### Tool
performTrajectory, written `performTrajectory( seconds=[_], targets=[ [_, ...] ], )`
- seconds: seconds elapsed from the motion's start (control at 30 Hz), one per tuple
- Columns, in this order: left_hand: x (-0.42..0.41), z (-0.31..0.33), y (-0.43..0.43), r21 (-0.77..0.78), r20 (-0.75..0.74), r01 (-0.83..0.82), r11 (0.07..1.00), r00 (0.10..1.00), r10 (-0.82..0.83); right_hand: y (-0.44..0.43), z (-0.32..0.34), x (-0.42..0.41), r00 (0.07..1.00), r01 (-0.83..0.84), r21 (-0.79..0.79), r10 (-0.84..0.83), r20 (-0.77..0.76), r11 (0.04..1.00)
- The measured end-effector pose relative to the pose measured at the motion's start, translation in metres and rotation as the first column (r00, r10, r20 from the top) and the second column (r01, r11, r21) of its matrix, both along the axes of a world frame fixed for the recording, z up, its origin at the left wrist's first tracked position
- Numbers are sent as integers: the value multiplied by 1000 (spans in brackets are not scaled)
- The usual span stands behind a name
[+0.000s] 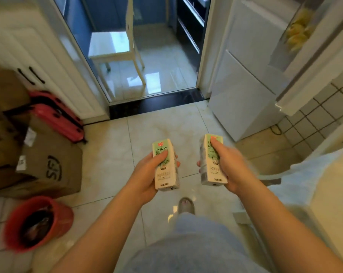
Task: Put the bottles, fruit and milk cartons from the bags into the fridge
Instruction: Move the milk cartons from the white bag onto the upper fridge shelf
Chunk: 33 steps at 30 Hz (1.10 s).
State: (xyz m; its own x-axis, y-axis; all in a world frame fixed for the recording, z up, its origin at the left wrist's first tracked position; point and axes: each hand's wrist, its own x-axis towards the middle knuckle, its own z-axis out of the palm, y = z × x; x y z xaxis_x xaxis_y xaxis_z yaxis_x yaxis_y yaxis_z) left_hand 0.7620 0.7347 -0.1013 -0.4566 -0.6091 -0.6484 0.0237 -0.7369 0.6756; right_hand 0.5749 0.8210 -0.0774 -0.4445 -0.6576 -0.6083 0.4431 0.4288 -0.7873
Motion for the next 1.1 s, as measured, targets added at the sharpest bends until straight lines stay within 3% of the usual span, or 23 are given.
performTrajectory(
  seconds=[0.27, 0.5, 0.77, 1.1],
  targets=[
    [-7, 0, -114, -167, 130, -109, 980, 983, 132, -150, -17, -11, 982, -190, 26, 191, -9, 981],
    [-57, 13, -248, -279, 232, -72, 958, 962, 140, -303, -14, -57, 964, -230, 33, 232, -132, 973],
    [-156, 26, -370, -366, 301, -20, 931, 944, 139, -431, 15, -134, 960, -74, -153, 29, -278, 985],
    [-312, 41, -470, -478, 228, 211, 852, 967, -112, -474, 30, -254, 920, 220, -225, -278, -277, 949]
  ],
)
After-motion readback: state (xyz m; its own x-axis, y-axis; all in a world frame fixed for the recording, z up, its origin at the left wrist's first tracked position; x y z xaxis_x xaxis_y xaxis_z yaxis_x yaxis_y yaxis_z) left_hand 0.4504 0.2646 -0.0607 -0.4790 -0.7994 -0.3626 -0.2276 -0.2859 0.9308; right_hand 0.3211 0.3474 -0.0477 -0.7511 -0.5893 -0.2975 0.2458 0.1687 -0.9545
